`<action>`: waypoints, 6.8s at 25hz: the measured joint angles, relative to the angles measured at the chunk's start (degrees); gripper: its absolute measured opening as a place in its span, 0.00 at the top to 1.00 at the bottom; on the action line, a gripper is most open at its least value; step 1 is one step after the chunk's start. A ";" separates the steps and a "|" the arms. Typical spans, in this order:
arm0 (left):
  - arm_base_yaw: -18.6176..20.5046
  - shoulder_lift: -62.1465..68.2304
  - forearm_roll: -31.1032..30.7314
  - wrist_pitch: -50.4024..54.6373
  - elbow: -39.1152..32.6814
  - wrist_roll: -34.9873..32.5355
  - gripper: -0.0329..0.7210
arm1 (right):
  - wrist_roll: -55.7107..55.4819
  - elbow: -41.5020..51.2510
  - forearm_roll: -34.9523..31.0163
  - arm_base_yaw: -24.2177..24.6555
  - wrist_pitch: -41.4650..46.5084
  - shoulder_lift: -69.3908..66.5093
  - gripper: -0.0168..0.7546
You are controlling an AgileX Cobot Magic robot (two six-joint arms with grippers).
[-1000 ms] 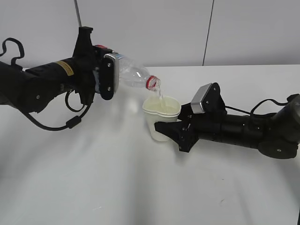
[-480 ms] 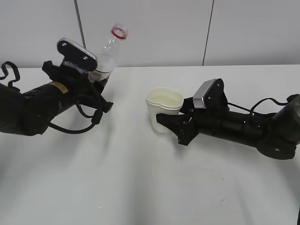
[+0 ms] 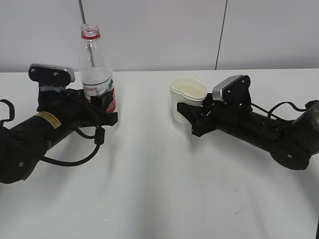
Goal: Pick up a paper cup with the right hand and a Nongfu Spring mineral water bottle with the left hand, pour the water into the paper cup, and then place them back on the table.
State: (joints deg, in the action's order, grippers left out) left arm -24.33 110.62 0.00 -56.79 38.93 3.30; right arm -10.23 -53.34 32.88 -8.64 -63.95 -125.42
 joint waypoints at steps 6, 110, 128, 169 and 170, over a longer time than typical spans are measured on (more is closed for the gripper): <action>0.00 3.38 -4.64 -5.36 -0.06 6.06 0.51 | 2.51 0.00 -5.43 -0.04 0.77 0.00 0.39; 20.88 -10.85 -6.59 120.31 37.60 -8.28 0.23 | 10.23 -25.74 -32.16 8.89 117.99 22.22 0.22; 20.88 -19.30 -4.43 126.57 34.93 -8.14 0.27 | 13.55 -31.37 -32.16 8.89 133.53 25.59 0.22; 20.88 -82.59 2.79 124.53 -0.20 -8.14 0.28 | 13.99 19.83 -34.58 8.89 125.71 91.62 0.22; 20.88 -84.07 2.84 124.66 -0.49 -8.14 0.28 | 13.99 20.47 -34.58 8.89 125.71 92.90 0.22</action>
State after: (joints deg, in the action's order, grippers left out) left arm -3.45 26.55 2.84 67.87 38.44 -4.84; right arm 3.77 -32.87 -1.70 0.24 61.76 -32.52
